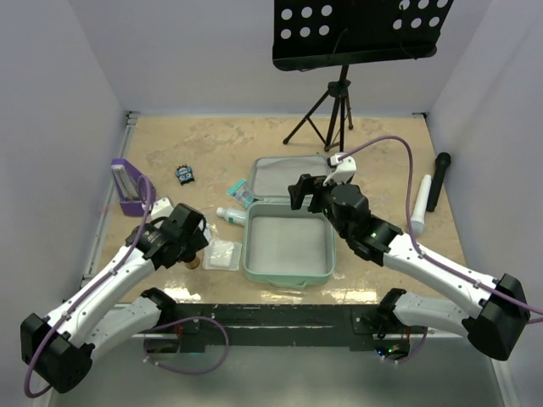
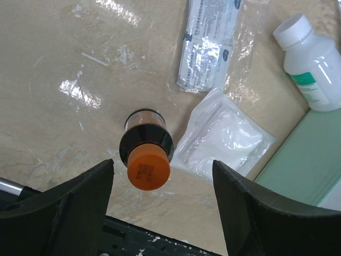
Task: Organize the medicine kit
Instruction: Pick up the pill bottle at the center of the board.
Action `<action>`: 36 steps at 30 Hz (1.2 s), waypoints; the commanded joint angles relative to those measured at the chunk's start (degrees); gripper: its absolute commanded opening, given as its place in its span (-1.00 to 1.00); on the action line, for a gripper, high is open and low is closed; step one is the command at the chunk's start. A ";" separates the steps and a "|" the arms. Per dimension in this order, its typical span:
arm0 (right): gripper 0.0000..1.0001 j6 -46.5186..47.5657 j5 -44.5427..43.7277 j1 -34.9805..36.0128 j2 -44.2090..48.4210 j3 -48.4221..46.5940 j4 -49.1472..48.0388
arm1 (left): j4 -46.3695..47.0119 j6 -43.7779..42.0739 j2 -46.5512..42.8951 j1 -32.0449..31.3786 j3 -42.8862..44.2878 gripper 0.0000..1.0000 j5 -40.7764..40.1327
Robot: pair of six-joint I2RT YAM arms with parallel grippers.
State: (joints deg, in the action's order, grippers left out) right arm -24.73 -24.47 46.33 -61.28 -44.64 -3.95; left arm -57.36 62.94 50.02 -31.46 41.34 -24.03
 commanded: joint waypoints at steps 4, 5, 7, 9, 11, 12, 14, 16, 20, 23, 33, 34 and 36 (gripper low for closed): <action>0.95 -0.58 0.65 -0.09 1.86 -0.01 -0.45 | -2.14 3.07 2.98 -0.88 0.49 0.43 -2.95; 0.95 -0.67 0.65 -0.10 1.86 -0.01 -0.54 | -2.31 3.42 2.98 -0.79 0.58 0.43 -3.12; 0.95 -0.67 0.74 -0.10 1.69 0.26 -0.97 | -2.58 4.03 2.80 -0.79 0.58 0.42 -3.65; 0.95 -0.67 0.91 -0.01 1.42 0.61 -1.41 | -2.40 3.95 3.06 -0.79 0.58 0.40 -3.83; 0.95 -0.76 1.26 -0.01 1.07 0.61 -1.50 | -2.23 3.86 3.68 -0.79 0.67 0.34 -3.92; 0.95 -0.76 1.35 -0.01 0.90 0.52 -1.42 | -2.23 3.69 3.94 -0.79 0.58 0.28 -3.83; 0.95 -0.84 1.09 -0.01 0.89 0.52 -1.15 | -1.79 3.60 3.95 -0.79 0.23 0.22 -3.48; 0.95 -0.85 1.09 -0.09 1.07 0.61 -1.15 | -1.52 3.51 3.68 -0.79 -0.03 0.15 -3.30; 0.94 -1.02 1.00 -0.01 1.25 0.79 -1.33 | -0.38 2.89 4.21 -0.79 -0.65 0.08 -2.51; 0.95 -1.11 1.00 -0.09 1.25 0.79 -1.07 | 0.67 2.28 4.74 -0.88 -1.09 0.08 -1.98; 0.95 -1.28 0.91 -0.01 1.51 0.70 -0.80 | 1.55 1.49 4.91 -0.88 -1.44 -0.03 -1.63; 0.95 -1.20 1.00 -0.01 1.60 0.61 -0.71 | 1.64 1.49 4.74 -0.79 -1.44 -0.15 -1.63; 0.95 -1.20 0.83 -0.09 1.60 0.70 -0.71 | 1.64 1.49 4.39 -0.79 -1.53 -0.38 -1.63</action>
State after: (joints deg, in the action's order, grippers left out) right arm -25.47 -24.23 46.33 -60.49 -44.27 -3.88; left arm -57.19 64.95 55.05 -32.01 40.36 -25.93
